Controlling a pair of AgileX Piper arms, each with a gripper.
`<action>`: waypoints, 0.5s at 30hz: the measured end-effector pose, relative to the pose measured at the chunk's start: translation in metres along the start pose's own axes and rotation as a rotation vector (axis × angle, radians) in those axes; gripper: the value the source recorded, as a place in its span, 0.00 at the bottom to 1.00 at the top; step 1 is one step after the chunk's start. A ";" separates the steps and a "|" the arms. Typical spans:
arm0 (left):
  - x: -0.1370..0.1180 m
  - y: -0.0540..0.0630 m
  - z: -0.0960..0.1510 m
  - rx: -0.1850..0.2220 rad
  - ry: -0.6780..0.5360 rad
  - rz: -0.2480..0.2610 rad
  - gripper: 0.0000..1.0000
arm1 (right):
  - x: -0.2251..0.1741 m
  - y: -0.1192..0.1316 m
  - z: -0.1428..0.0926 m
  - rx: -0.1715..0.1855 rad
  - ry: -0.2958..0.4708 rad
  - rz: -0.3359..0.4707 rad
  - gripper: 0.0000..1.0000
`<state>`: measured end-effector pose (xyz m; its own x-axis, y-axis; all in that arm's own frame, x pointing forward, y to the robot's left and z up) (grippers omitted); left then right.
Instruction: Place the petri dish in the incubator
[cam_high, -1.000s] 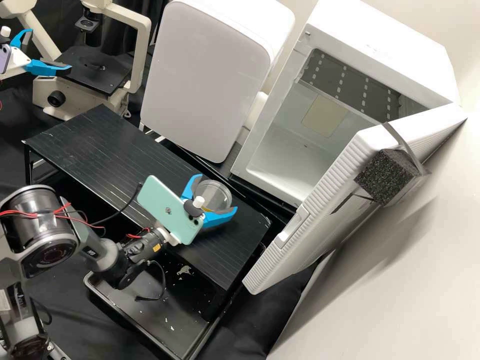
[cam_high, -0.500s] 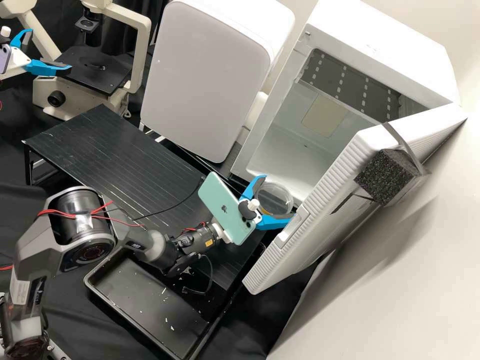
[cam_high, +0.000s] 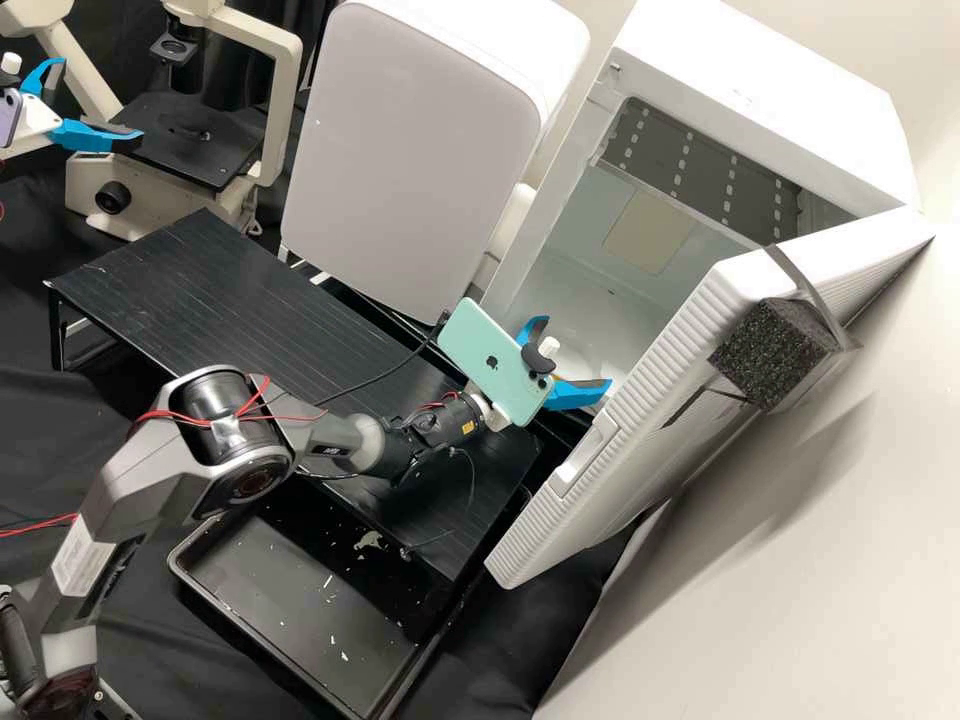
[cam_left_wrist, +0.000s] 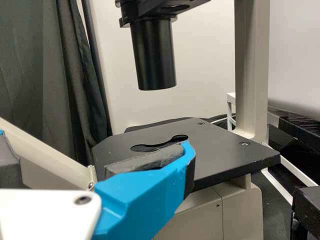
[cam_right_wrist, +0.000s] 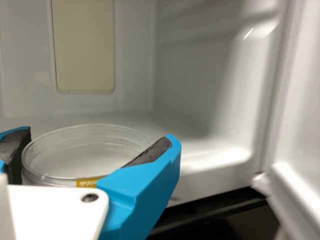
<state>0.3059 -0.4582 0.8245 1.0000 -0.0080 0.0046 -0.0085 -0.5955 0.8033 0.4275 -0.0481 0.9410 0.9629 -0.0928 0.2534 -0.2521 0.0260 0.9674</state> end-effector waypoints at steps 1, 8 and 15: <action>0.000 0.000 0.000 0.000 0.000 0.000 1.00 | 0.004 -0.001 0.001 -0.006 0.004 0.002 0.00; 0.000 0.000 0.000 0.000 0.000 0.000 1.00 | 0.026 -0.001 0.006 0.006 -0.003 0.030 0.00; 0.000 0.000 0.000 0.000 0.000 0.000 1.00 | 0.034 -0.001 0.009 0.006 0.001 0.038 1.00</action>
<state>0.3059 -0.4582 0.8245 1.0000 -0.0080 0.0046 -0.0085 -0.5955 0.8033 0.4602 -0.0601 0.9487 0.9525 -0.0913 0.2904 -0.2895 0.0237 0.9569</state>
